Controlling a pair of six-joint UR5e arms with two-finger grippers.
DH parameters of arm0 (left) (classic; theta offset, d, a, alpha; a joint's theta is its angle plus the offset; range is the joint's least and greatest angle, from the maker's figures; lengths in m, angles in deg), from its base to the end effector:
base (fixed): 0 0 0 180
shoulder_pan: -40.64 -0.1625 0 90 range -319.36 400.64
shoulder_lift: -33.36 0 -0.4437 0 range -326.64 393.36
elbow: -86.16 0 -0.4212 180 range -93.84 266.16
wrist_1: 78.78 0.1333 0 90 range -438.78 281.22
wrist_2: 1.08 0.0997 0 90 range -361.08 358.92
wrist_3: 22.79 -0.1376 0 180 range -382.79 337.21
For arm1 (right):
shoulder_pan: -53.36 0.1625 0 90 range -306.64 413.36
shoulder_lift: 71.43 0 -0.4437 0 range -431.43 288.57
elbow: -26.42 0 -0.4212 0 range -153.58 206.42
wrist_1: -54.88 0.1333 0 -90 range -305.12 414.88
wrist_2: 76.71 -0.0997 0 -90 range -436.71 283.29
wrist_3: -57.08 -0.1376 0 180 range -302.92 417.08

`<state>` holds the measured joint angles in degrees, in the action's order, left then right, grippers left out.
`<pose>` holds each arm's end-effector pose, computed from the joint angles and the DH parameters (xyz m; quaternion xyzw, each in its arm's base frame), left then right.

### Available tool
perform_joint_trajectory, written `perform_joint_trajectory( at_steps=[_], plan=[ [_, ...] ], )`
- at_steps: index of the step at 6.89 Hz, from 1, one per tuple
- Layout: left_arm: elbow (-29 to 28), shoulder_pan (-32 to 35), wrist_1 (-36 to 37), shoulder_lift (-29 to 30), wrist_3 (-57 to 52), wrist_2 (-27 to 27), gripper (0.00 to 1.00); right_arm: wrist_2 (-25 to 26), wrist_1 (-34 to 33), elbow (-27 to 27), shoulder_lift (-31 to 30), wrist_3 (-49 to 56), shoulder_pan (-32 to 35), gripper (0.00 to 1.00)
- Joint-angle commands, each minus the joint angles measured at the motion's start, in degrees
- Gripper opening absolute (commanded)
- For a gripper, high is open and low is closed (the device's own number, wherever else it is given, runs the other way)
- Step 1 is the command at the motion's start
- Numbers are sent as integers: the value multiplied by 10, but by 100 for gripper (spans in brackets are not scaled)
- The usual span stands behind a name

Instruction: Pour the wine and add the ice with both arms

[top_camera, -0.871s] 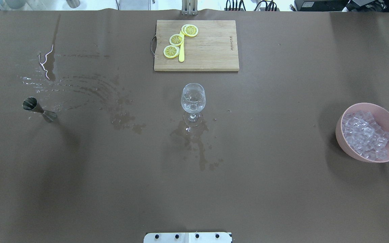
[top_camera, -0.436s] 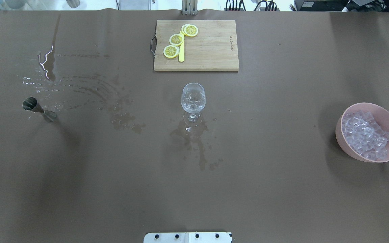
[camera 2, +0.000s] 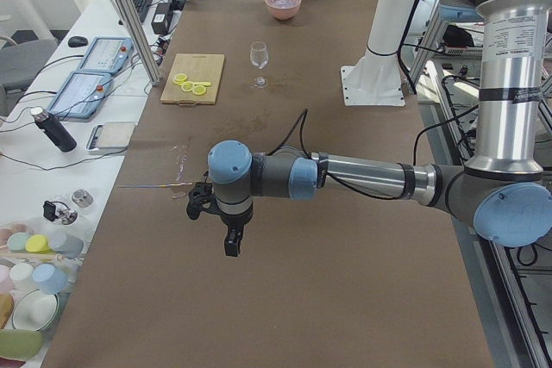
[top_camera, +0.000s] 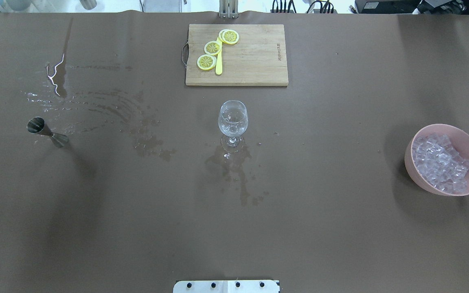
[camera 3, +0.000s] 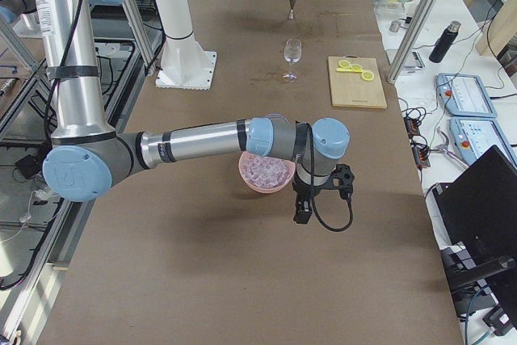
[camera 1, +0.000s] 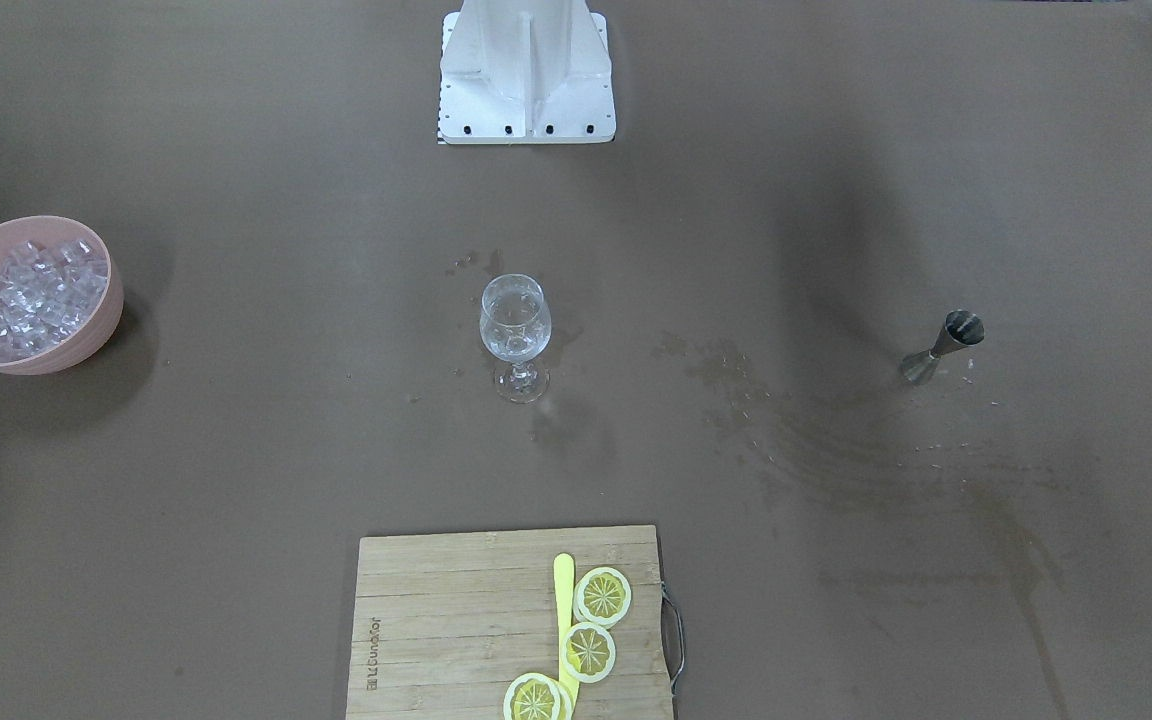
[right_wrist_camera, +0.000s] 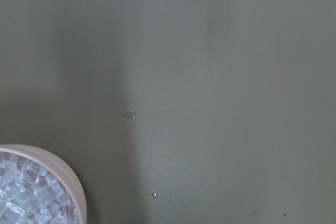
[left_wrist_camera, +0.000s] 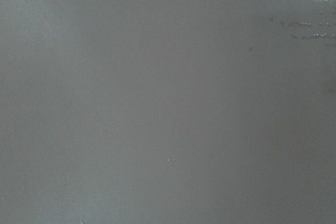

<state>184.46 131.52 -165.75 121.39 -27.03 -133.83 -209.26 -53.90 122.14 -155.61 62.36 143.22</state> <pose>-0.0477 -0.5081 0.6546 0.0431 0.3628 0.0378 0.9301 0.0389 -0.5439 0.6328 -0.0425 -0.3644 -0.0211 0.9300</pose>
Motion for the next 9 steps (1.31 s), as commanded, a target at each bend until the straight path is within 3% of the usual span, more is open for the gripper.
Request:
perform_joint_trajectory(
  at_steps=[1, 7, 9],
  plan=[
    [6, 0, -4, -1, 0, 0, 99, -1, 0, -2, 2, 1, 0, 100],
    [37, -1, -2, 1, 33, -2, 99, -20, -1, -7, 3, 0, 0, 100],
    [34, -1, -5, -7, 33, 35, 99, -18, -2, -5, 2, -1, -1, 100]
  ],
)
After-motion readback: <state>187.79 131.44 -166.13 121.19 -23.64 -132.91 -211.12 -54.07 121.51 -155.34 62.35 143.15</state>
